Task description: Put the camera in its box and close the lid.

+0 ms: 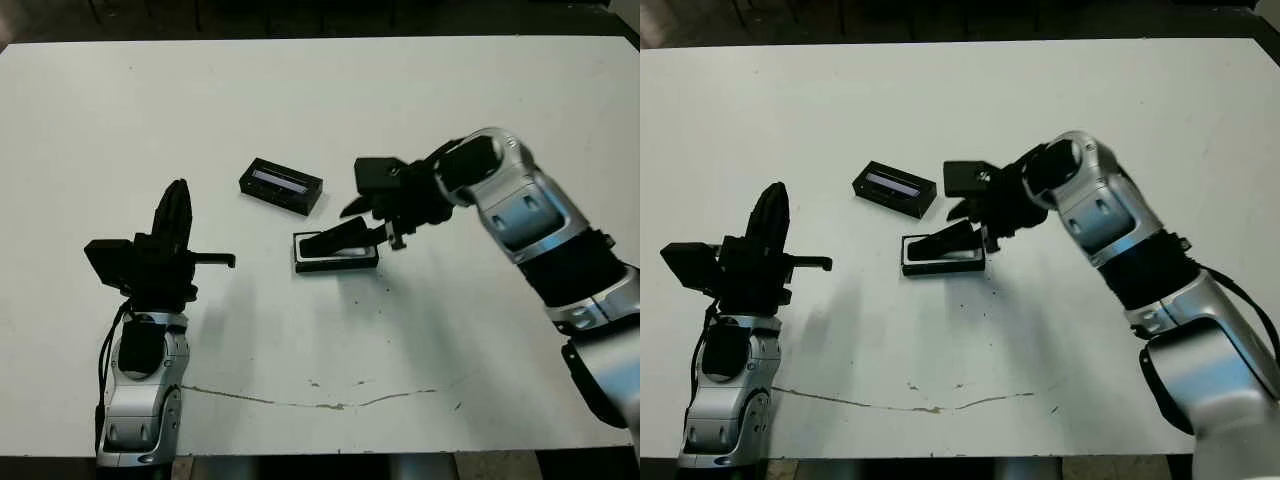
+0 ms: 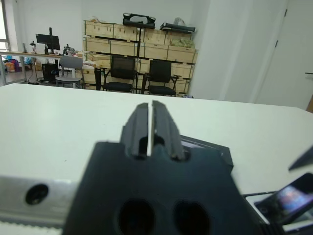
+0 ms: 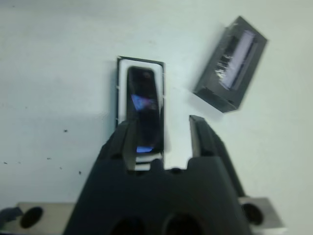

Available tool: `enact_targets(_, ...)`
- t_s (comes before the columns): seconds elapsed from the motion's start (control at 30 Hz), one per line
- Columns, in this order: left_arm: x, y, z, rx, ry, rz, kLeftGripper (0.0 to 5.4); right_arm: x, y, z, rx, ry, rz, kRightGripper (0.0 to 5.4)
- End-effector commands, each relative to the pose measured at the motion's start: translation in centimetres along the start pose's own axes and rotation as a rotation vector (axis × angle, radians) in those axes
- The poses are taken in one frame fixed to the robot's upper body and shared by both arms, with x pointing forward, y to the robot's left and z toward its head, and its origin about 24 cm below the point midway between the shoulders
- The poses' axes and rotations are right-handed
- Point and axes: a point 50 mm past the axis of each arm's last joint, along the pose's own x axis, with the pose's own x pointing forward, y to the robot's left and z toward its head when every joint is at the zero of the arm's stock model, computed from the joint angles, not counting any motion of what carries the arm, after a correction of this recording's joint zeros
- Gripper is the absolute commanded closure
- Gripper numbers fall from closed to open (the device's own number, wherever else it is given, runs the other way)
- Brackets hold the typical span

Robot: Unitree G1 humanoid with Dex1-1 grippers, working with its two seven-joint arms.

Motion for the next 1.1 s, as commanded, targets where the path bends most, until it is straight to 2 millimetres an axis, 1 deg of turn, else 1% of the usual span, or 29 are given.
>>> enact_targets(0.03,-0.4,0.3,-0.6,0.004,0.033,0.008,5.4,-1.5,-0.8,0.1,-0.042,-0.011,-0.043,2.81)
enact_targets(0.23,-0.3,0.4,-0.5,0.01,0.029,0.003,5.4,-3.4,-1.8,0.5,-0.119,-0.051,-0.087,1.77)
enact_targets(0.33,-0.2,0.4,-0.5,0.014,0.028,0.003,5.4,-4.4,-2.0,0.8,-0.115,-0.067,-0.099,1.26)
enact_targets(0.4,-0.2,0.4,-0.5,0.014,0.027,0.002,5.4,-4.7,-2.1,0.8,-0.085,-0.086,-0.097,0.89)
enact_targets(0.47,-0.2,0.4,-0.5,0.017,0.027,0.002,5.4,-5.1,-2.1,0.7,-0.05,-0.143,-0.136,0.59)
enact_targets(0.57,-0.2,0.4,-0.5,0.013,0.029,0.005,5.4,-5.4,-1.7,0.8,0.135,-0.283,-0.326,0.04)
enact_targets(0.6,-0.2,0.4,-0.5,0.011,0.031,0.007,5.4,-5.5,-1.4,0.9,0.162,-0.298,-0.392,0.01)
enact_targets(0.7,-0.2,0.4,-0.5,0.003,0.033,0.01,5.4,-5.1,-0.2,1.1,0.174,-0.32,-0.563,0.24)
enact_targets(0.83,-0.2,0.4,-0.5,0.009,0.03,0.008,5.4,-3.8,1.6,0.9,0.141,-0.345,-0.698,0.94)
enact_targets(1.1,-0.2,0.5,-0.5,0.007,0.031,0.011,5.4,-1.1,4.7,-0.4,0.062,-0.342,-0.811,2.39)
